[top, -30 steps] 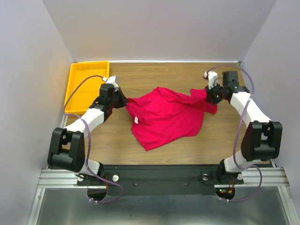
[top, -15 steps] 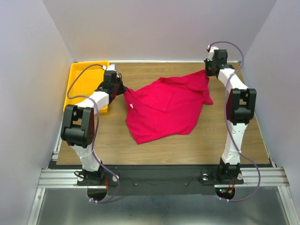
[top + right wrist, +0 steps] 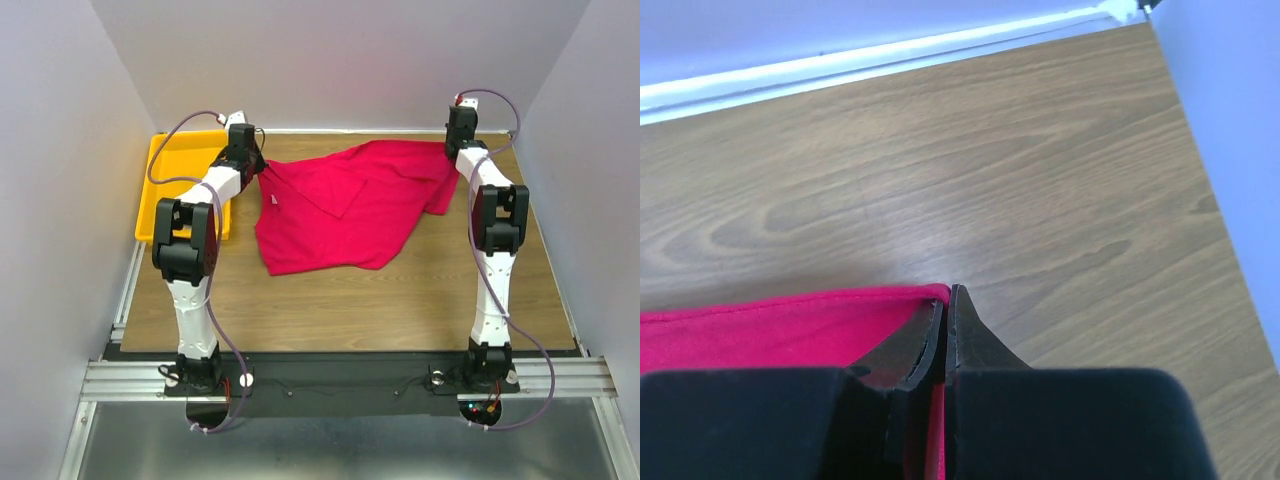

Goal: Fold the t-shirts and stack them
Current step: Flatten the tshirt out

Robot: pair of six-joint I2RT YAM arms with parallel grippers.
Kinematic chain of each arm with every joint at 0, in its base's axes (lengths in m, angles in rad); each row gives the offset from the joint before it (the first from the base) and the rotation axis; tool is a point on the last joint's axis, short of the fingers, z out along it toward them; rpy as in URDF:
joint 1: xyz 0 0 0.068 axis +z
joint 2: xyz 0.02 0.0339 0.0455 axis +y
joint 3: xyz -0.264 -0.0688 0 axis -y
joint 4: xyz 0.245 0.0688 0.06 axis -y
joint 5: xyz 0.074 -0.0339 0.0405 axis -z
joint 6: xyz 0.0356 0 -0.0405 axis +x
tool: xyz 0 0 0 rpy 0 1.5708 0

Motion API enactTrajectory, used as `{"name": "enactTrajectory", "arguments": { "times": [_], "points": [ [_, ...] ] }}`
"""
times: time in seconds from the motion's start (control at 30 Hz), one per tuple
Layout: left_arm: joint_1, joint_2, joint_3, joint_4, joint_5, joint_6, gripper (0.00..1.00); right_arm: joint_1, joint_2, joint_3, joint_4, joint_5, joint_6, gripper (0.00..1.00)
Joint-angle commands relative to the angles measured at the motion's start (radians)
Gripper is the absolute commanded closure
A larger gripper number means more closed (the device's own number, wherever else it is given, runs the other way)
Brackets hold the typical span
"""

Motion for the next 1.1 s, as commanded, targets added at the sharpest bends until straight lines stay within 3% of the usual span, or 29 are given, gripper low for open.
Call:
{"name": "enactTrajectory", "arguments": {
  "times": [0.0, 0.47, 0.57, 0.6, 0.67, 0.77, 0.9, 1.07],
  "points": [
    [0.013, 0.037, 0.127, -0.038, -0.077, 0.034, 1.00, -0.020, 0.017, 0.039, 0.108, 0.094, 0.022, 0.99],
    [0.014, 0.151, 0.314, -0.080, -0.005, 0.046, 1.00, -0.042, -0.017, 0.042, 0.125, -0.021, 0.026, 0.99],
    [0.014, 0.131, 0.313, -0.080, 0.013, 0.056, 1.00, -0.045, -0.087, -0.017, 0.125, -0.105, -0.007, 1.00],
    [0.014, 0.115, 0.296, -0.080, 0.027, 0.066, 1.00, -0.046, -0.180, -0.108, 0.125, -0.226, -0.059, 0.99],
    [0.014, 0.037, 0.252, -0.066, 0.036, 0.079, 1.00, -0.062, -0.294, -0.209, 0.126, -0.373, -0.098, 1.00],
    [0.016, -0.134, 0.105, 0.024, 0.029, 0.106, 1.00, -0.123, -0.529, -0.382, 0.126, -0.741, -0.084, 0.99],
    [0.022, -0.357, -0.102, 0.045, 0.010, 0.120, 1.00, -0.195, -0.788, -0.482, 0.073, -0.895, -0.021, 0.99],
    [0.033, -0.639, -0.285, 0.002, 0.058, 0.077, 1.00, -0.235, -1.029, -0.528, -0.125, -0.994, -0.001, 0.99]
  ]
}}
